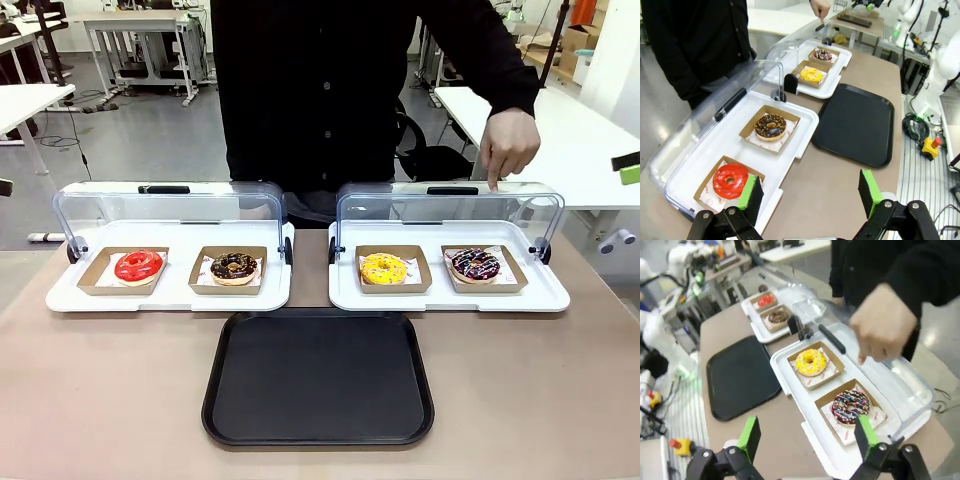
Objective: Move the fourth donut from the left to the tray.
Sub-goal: Pick up the Paper togo box containing the Donut indicated by the person and place it on the Handle tray.
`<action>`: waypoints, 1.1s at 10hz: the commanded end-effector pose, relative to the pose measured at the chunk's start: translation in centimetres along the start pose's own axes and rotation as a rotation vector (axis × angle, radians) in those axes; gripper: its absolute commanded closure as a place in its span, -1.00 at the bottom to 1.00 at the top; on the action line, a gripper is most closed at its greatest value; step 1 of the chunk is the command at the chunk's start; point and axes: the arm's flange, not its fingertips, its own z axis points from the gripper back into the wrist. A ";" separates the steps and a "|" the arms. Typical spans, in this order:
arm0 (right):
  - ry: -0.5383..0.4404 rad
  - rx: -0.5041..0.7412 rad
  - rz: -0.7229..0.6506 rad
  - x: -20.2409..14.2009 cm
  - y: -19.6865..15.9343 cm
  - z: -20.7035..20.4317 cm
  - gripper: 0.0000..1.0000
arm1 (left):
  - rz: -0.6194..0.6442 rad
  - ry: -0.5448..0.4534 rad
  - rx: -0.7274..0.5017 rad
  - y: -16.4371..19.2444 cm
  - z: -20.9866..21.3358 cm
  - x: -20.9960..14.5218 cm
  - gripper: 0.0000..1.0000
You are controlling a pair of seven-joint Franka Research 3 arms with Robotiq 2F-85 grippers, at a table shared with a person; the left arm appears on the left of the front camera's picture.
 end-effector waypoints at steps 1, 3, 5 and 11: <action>0.154 -0.019 0.180 1.4 2.3 -3.4 -1.00 | -0.019 -0.026 -0.002 0.2 0.1 0.2 -1.00; 0.270 -0.022 0.351 1.7 4.9 -6.7 -1.00 | -0.019 -0.026 -0.002 0.2 0.1 0.2 -1.00; 0.419 -0.013 0.516 0.6 7.6 -10.7 -1.00 | -0.019 -0.026 -0.002 0.2 0.1 0.2 -1.00; 0.668 -0.175 0.722 -3.0 8.7 -17.7 -1.00 | -0.019 -0.026 -0.002 0.2 0.1 0.2 -1.00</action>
